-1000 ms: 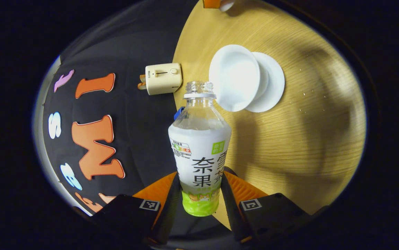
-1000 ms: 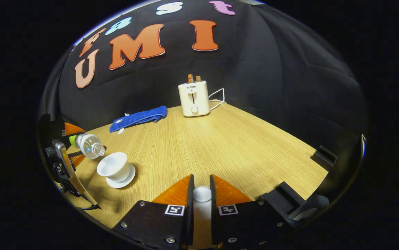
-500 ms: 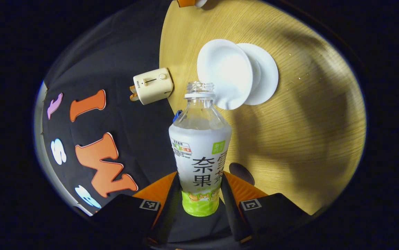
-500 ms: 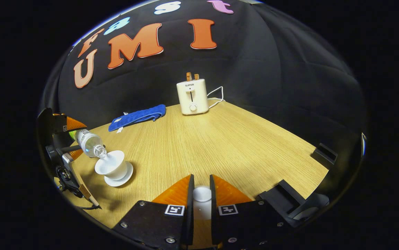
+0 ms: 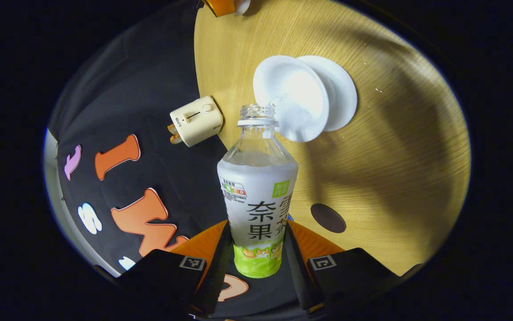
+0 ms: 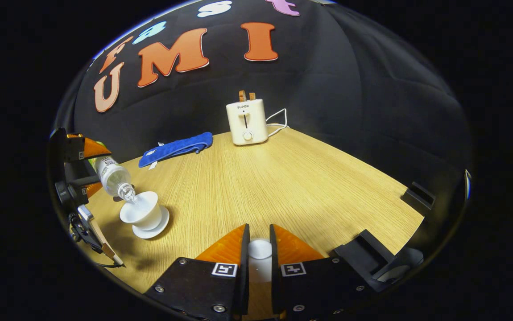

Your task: Open the teacup lid with one hand, grasp the water bottle and pour water into the teacup with the other hand; after pouring, place the water bottle on the coaster and then close the teacup lid.

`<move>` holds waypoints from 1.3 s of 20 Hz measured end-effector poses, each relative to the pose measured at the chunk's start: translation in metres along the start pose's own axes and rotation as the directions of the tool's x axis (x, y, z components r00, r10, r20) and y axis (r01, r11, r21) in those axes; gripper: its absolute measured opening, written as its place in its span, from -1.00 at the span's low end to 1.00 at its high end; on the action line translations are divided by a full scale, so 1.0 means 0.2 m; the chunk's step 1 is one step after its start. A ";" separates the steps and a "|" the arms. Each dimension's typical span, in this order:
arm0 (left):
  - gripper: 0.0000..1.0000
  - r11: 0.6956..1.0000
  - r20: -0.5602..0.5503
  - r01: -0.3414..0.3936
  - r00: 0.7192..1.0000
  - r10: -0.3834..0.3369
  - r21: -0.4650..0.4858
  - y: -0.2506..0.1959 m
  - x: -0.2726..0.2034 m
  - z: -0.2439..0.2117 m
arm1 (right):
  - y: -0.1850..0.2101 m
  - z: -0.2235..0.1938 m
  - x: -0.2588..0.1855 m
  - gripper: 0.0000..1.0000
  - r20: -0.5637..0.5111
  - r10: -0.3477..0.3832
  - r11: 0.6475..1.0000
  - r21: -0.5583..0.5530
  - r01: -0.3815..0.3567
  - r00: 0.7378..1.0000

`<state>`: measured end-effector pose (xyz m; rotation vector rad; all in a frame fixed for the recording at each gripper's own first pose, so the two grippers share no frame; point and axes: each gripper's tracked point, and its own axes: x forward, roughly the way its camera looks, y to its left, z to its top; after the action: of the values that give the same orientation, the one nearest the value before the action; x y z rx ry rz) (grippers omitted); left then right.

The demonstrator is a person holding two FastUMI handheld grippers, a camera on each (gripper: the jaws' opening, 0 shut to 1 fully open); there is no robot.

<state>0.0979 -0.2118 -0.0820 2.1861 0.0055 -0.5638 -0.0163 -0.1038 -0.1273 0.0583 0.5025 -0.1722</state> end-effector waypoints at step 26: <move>0.34 0.889 0.109 0.135 0.989 -0.097 -0.438 -0.26 -0.02 0.12 | -0.01 -0.01 -0.01 -0.58 -0.020 -0.019 1.000 0.011 0.019 1.000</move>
<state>0.0759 -0.1962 -0.1318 1.7200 0.2035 -0.6515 -0.0195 -0.1062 -0.1274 0.0661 0.5223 -0.1932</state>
